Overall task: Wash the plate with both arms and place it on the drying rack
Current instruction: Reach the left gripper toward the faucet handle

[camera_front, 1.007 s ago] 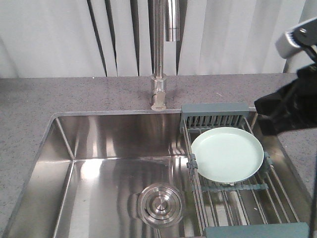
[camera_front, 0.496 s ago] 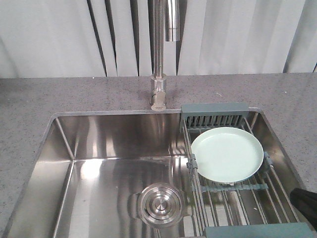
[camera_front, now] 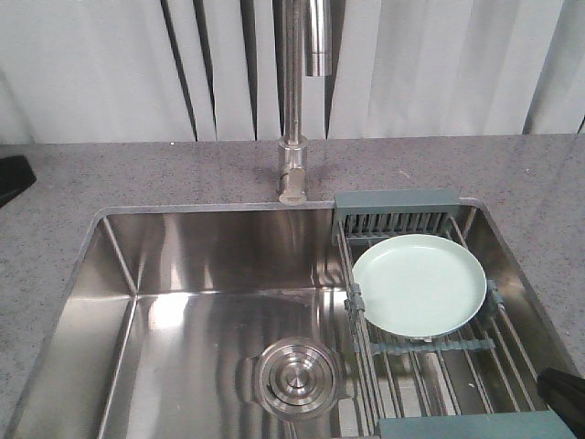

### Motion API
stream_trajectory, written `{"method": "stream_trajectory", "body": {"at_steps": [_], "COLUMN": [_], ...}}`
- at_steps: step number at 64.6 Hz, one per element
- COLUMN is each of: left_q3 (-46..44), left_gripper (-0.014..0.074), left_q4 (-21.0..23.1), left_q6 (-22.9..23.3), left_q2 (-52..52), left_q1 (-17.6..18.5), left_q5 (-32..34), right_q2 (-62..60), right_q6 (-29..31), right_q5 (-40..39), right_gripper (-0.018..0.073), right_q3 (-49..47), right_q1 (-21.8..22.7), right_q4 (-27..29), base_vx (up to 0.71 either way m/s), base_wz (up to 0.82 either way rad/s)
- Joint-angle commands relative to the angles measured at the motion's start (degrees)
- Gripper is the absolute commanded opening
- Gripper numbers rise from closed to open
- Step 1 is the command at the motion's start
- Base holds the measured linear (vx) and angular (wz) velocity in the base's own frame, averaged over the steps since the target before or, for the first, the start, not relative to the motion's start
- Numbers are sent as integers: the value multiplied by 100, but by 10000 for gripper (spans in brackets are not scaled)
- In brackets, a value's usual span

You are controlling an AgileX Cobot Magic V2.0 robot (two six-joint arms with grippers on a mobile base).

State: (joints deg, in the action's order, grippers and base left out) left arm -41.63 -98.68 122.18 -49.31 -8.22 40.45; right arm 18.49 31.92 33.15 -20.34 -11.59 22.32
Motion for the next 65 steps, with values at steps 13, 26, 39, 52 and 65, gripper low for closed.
{"method": "stream_trajectory", "body": {"at_steps": [13, 26, 39, 52, 65], "left_q3": [-1281, -1707, -2193, -2791, -3262], "left_gripper": [-6, -6, -6, -6, -6], "left_q4": [871, 933, 1356, 1835, 2265], "left_q6": [63, 63, 63, 63, 63], "left_q2": [-2443, -3487, -4312, -5172, -5899], "left_q1": [141, 920, 1549, 1970, 2246], "left_q5": [1581, 1545, 1450, 1616, 1699], "right_q2": [35, 35, 35, 35, 35], "right_q6": [39, 39, 39, 39, 39], "right_q5": [-395, -396, -401, -401, -401], "right_gripper": [-8, -8, -8, -8, -8], "right_q3": [-152, -152, -152, -152, -152], "right_q1": [-5, -5, -5, -5, -5], "right_q4": [112, 158, 158, 164, 164], "base_vx": [0, 0, 0, 0, 0], "base_wz": [0, 0, 0, 0, 0]}}
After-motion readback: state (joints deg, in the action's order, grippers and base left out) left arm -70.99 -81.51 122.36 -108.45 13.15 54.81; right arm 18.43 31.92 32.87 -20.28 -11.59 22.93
